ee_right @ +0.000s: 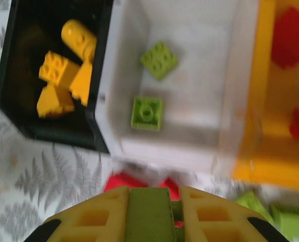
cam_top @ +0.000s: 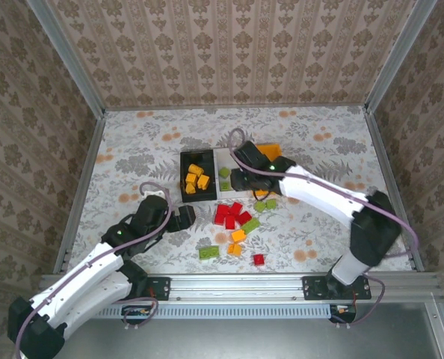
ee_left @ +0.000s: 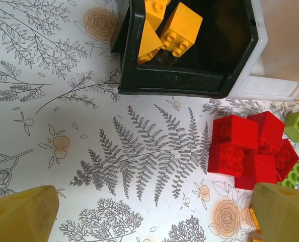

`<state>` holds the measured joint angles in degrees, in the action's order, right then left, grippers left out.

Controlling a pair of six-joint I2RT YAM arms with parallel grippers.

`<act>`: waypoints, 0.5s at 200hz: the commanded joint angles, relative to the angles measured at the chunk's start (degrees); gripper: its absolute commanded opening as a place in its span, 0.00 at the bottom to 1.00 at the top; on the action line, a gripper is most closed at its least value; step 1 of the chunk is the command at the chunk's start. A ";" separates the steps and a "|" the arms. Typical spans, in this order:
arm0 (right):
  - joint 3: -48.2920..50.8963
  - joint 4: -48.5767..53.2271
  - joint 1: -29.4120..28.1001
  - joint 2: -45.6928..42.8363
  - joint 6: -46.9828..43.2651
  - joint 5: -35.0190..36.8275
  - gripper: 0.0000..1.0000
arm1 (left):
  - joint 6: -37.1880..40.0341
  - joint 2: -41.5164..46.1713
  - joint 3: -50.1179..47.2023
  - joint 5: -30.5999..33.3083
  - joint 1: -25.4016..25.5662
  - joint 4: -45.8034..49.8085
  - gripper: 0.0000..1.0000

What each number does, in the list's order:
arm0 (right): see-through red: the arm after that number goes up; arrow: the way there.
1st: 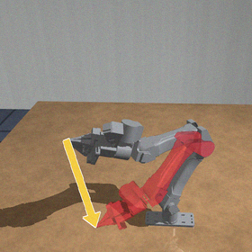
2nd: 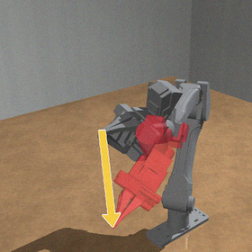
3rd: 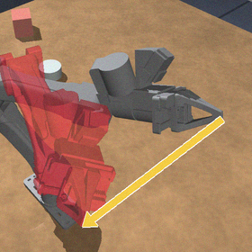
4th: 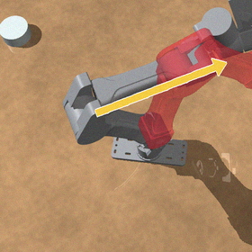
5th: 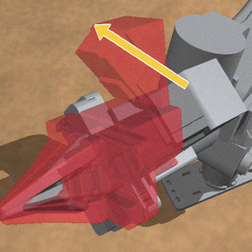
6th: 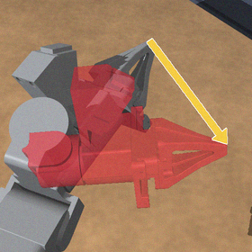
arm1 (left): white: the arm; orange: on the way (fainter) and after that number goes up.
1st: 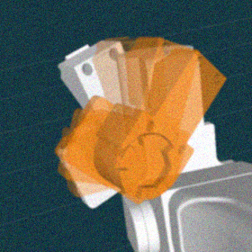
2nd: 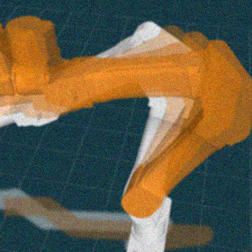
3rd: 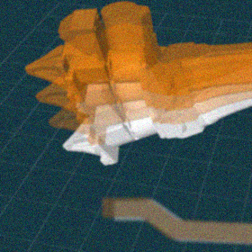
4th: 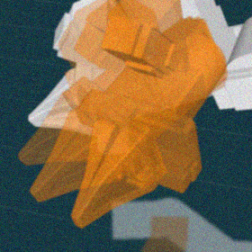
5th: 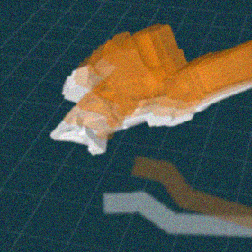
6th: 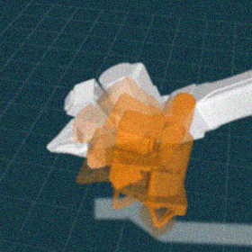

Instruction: Sort the legos into containers by color

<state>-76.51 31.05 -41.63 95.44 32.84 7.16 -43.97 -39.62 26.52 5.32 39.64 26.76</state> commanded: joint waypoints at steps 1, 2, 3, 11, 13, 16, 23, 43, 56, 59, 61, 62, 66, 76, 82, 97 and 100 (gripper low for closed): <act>-7.43 -1.06 1.60 8.12 -2.72 2.56 0.19 | -0.79 0.68 0.98 -1.41 -0.35 1.25 1.00; -7.73 -0.98 1.62 8.46 -2.71 2.62 0.19 | -0.78 0.68 1.03 -1.43 -0.35 1.26 1.00; -8.15 -0.90 1.72 8.76 -2.75 2.74 0.19 | -0.78 0.64 1.05 -1.44 -0.35 1.27 1.00; -10.91 -0.66 2.18 11.78 -2.99 3.19 0.19 | -0.76 0.59 1.08 -1.46 -0.39 1.61 1.00; -11.50 0.15 2.34 12.58 -3.03 3.32 0.19 | -0.77 0.59 1.12 -1.48 -0.36 1.67 1.00; -12.46 1.12 2.38 13.58 -3.04 3.42 0.19 | -0.73 0.59 1.16 -1.53 -0.42 1.71 1.00; -14.30 2.07 2.75 15.54 -3.02 3.53 0.19 | -0.62 0.59 1.16 -1.69 -0.43 1.87 1.00; -17.33 3.14 3.37 19.26 -2.67 3.57 0.24 | -0.05 0.45 1.25 -1.98 -0.35 2.22 1.00; -18.35 3.25 3.57 20.11 -2.49 2.98 0.34 | 0.49 0.20 1.36 -2.25 -0.35 2.15 1.00; -18.48 3.14 3.57 20.20 -2.56 2.88 0.38 | 0.58 0.16 1.33 -2.29 -0.36 2.15 1.00; -18.63 3.03 3.57 20.18 -2.59 2.82 0.40 | 0.69 0.09 1.34 -2.28 -0.38 2.15 1.00; -18.65 2.96 3.57 20.16 -2.60 2.80 0.40 | 0.75 0.08 1.34 -2.26 -0.41 2.15 1.00; -18.59 2.70 3.57 19.95 -2.69 2.63 0.45 | 0.82 -0.09 1.41 -2.33 -0.35 2.11 1.00; -18.59 2.31 3.58 19.12 -2.52 2.09 0.54 | 1.22 -0.58 1.47 -2.50 -0.35 1.91 1.00; -18.49 2.15 3.50 18.34 -2.52 1.78 0.58 | 1.40 -0.95 1.56 -2.69 -0.37 1.68 1.00; -17.55 1.83 3.48 15.89 -2.47 1.37 0.64 | 2.15 -2.19 2.01 -3.24 -0.43 1.13 1.00; -17.17 1.68 3.48 15.30 -2.42 1.18 0.65 | 2.37 -2.53 2.10 -3.45 -0.39 0.98 1.00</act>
<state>-92.86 32.03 -37.95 115.42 30.41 8.78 -43.79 -40.60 26.68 3.44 39.64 27.79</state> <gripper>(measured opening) 0.617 0.997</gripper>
